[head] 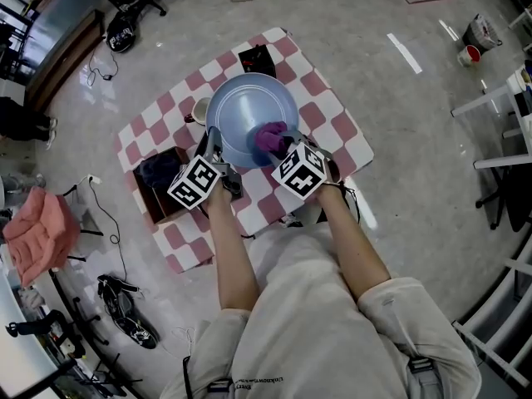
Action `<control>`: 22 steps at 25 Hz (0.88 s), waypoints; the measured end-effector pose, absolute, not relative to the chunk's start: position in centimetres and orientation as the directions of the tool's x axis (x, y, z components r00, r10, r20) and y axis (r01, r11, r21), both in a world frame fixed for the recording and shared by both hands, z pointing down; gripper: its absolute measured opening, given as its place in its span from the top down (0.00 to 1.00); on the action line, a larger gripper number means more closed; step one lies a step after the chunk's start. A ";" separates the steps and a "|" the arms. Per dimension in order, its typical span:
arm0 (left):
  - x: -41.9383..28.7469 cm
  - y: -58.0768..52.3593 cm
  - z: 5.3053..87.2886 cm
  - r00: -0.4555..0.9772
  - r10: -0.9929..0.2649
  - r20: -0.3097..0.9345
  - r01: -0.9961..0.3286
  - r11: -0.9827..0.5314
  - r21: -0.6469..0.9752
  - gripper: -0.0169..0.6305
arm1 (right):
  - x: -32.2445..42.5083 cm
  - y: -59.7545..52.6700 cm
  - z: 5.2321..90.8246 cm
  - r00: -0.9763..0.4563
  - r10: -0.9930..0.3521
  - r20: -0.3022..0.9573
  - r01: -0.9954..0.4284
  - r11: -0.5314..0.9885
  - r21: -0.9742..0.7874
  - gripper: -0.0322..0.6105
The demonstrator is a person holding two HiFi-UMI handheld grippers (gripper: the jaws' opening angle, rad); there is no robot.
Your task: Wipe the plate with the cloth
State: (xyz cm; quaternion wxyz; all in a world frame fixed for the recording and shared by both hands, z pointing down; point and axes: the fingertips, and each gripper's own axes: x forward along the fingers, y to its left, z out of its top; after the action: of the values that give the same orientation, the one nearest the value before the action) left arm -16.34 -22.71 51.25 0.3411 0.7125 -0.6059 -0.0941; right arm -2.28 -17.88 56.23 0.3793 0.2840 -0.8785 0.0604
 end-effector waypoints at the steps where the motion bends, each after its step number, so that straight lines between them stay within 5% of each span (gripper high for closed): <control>1: -16.3 -22.6 51.6 0.245 -0.926 0.287 -0.799 -0.026 0.601 0.91 | -2.6 -17.6 56.2 -0.559 -0.443 0.701 -0.532 0.840 0.106 0.74; 22: -13.9 -23.4 52.8 0.331 -0.890 0.315 -0.771 -0.062 0.633 0.91 | -7.7 -18.1 53.6 -0.691 -0.374 0.619 -0.473 0.881 0.004 0.74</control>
State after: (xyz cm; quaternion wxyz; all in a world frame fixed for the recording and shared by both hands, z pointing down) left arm -13.93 -23.38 52.85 0.3746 0.7246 -0.5731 -0.0789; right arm -7.74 -18.13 53.65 0.3183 0.2311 -0.9161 0.0780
